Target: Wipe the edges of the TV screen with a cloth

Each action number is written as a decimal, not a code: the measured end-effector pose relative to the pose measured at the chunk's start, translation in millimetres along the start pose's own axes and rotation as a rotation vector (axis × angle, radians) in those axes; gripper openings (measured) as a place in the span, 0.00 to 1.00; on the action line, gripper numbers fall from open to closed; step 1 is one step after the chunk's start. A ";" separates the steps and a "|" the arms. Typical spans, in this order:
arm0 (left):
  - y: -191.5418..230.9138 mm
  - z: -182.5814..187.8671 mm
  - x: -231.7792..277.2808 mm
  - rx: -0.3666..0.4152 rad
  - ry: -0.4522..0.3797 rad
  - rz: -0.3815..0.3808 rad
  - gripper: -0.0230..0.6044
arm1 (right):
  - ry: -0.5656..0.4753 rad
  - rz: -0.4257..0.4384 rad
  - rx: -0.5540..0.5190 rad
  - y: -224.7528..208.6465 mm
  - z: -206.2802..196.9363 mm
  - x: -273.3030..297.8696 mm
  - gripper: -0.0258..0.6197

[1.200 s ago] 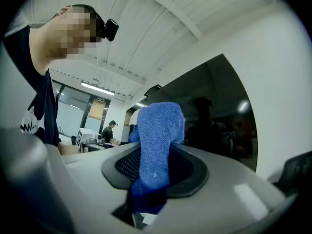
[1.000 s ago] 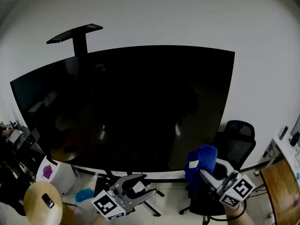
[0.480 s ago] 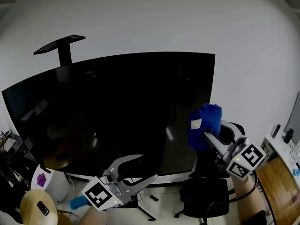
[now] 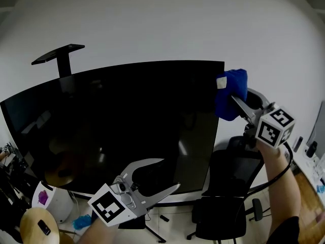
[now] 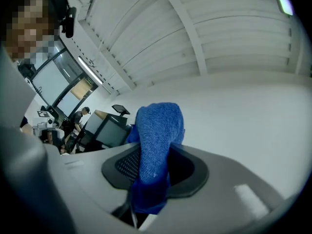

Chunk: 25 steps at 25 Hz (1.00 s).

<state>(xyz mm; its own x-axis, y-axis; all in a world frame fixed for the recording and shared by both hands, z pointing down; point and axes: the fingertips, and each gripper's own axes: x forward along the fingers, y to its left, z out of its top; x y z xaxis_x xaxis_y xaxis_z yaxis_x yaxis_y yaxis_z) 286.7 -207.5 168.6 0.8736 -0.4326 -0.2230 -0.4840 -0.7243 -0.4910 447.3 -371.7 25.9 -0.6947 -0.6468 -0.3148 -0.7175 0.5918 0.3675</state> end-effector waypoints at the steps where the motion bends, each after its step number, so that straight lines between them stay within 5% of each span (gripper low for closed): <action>1: 0.2 1.8 4.0 0.002 -0.004 -0.006 0.41 | -0.002 -0.009 0.007 -11.5 4.0 4.4 0.25; 9: 7.0 4.0 23.2 0.014 0.003 -0.015 0.41 | -0.049 -0.021 0.117 -77.4 38.4 35.7 0.25; 17: 11.2 -8.7 24.5 -0.003 0.012 -0.004 0.41 | 0.024 0.029 0.184 -79.5 17.0 58.8 0.25; 25: 13.5 -22.3 19.4 -0.024 0.036 0.002 0.41 | -0.059 0.118 0.432 -73.3 -10.4 63.2 0.25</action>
<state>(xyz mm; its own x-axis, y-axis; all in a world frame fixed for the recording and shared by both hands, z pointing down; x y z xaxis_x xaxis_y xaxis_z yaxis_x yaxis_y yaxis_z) 295.9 -237.7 176.5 0.8703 -0.4531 -0.1932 -0.4875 -0.7359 -0.4699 456.6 -461.0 -11.8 -0.7658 -0.5419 -0.3463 -0.5804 0.8143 0.0091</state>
